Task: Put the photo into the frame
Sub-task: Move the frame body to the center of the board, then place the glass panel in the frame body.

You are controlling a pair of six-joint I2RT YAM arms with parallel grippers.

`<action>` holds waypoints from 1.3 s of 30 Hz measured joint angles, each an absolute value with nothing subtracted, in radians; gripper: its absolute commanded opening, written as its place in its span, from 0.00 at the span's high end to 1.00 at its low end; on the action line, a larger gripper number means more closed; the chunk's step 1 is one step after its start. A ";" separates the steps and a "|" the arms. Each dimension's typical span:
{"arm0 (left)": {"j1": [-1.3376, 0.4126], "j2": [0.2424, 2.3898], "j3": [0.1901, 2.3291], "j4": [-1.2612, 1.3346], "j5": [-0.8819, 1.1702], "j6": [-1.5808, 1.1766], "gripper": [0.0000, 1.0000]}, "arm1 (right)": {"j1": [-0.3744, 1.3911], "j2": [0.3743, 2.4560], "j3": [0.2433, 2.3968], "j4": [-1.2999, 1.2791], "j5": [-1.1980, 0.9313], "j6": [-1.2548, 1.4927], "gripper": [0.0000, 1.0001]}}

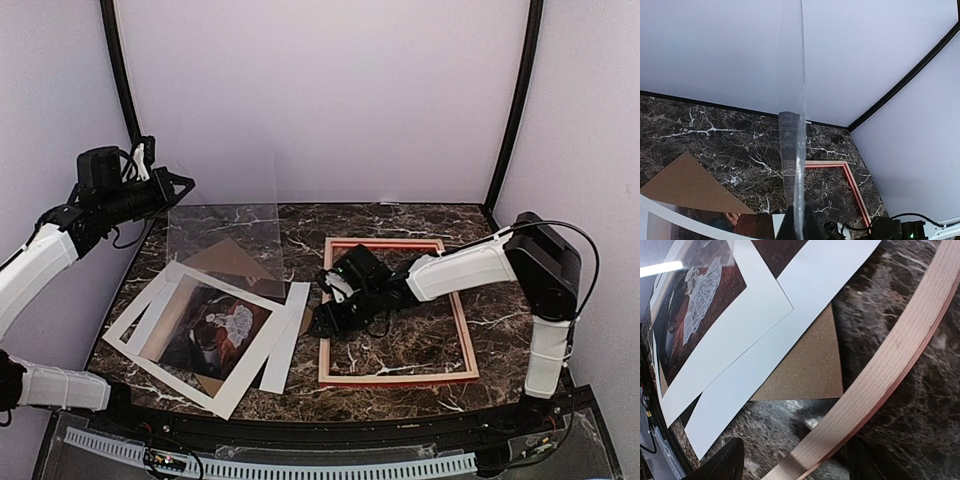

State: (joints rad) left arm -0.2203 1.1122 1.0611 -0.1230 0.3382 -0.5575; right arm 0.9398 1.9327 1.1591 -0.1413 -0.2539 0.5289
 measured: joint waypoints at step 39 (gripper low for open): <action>-0.720 1.587 1.015 0.421 0.461 -1.008 1.00 | 0.245 1.481 0.891 -0.346 0.049 0.428 0.21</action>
State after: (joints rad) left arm -0.7204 1.5867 1.0145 0.4206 0.4606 -1.0080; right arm 0.2451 1.4807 0.8913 -0.3458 0.0490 0.4282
